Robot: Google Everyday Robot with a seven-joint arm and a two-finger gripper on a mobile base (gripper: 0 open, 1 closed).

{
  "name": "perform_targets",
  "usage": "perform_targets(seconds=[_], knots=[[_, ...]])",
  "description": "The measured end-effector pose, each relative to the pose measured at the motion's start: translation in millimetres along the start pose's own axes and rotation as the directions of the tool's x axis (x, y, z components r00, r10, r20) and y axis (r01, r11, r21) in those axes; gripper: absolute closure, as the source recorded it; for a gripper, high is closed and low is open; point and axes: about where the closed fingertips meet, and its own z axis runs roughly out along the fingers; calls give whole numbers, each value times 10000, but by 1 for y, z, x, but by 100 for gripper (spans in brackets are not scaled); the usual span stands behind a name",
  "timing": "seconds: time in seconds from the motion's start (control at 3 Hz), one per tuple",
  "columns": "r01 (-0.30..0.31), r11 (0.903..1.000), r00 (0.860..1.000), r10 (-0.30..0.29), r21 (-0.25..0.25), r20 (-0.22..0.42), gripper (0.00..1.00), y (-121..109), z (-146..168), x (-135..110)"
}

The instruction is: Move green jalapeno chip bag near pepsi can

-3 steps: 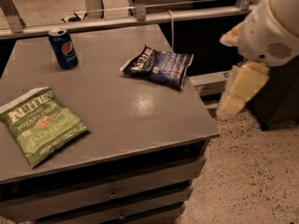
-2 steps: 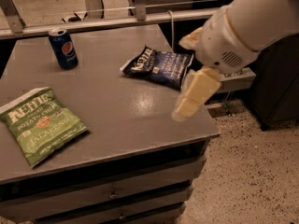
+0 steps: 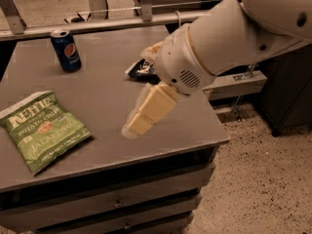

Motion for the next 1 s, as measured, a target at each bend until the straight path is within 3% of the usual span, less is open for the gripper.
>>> perform_targets(seconds=[0.33,0.67,1.0], knots=[[3,10000,10000,-3,3,-42,0,0,-2,1],[94,9999,9979,-87,-112,641,0,6,22,1],[155,9976,9796,-17,-673,2008,0,19,87,-7]])
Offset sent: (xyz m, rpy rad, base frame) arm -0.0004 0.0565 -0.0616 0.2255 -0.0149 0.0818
